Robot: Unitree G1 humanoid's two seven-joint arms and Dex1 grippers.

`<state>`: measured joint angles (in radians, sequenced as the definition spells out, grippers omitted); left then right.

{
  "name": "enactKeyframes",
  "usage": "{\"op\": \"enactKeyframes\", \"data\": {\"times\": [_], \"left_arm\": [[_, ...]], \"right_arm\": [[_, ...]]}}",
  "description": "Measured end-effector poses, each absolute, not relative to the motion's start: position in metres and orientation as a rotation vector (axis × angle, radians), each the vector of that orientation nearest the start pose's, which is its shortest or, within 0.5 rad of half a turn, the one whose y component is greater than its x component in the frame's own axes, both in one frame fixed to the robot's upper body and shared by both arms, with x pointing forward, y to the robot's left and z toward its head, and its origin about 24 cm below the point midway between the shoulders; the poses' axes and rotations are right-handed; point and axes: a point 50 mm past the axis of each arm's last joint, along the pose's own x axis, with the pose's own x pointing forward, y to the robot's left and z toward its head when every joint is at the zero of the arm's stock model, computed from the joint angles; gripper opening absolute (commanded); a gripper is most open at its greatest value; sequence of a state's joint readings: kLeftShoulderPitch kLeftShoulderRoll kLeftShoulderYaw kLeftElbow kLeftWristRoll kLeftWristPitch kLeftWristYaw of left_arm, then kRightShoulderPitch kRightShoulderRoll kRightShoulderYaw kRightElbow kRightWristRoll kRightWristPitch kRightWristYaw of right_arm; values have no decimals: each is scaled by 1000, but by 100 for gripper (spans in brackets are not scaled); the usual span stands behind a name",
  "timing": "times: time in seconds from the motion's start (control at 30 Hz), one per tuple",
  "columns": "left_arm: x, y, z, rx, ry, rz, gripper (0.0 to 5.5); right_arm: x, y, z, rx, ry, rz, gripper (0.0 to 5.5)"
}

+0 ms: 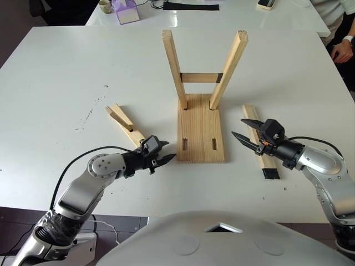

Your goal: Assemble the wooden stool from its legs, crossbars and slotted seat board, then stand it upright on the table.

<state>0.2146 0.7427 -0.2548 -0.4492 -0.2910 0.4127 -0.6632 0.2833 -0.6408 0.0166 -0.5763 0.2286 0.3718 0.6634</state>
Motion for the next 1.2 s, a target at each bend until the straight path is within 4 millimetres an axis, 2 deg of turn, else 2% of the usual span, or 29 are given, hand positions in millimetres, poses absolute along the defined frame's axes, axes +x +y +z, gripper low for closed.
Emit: {"op": "enactKeyframes", "data": {"times": [0.13,0.33,0.47,0.5,0.6,0.7,0.87,1.03,1.2], "left_arm": [[171,189,55,347,518,-985,244],[159,233,60,436,668,-981,244],[166,265,69,500,712,-931,244],[170,271,73,498,708,-916,244],[195,288,106,518,599,-841,244],[203,299,127,568,577,-810,283],[201,313,116,501,661,-738,349],[198,311,98,338,706,-683,349],[196,307,79,287,741,-631,349]], "right_arm": [[173,-185,83,-345,279,796,239],[164,-183,80,-328,290,752,239],[158,-183,76,-320,306,726,239],[157,-184,76,-320,308,722,239],[155,-186,75,-324,313,710,239],[155,-190,76,-330,317,693,239],[153,-193,75,-340,325,680,239],[153,-193,74,-351,328,677,239],[152,-193,73,-357,332,676,239]]}}
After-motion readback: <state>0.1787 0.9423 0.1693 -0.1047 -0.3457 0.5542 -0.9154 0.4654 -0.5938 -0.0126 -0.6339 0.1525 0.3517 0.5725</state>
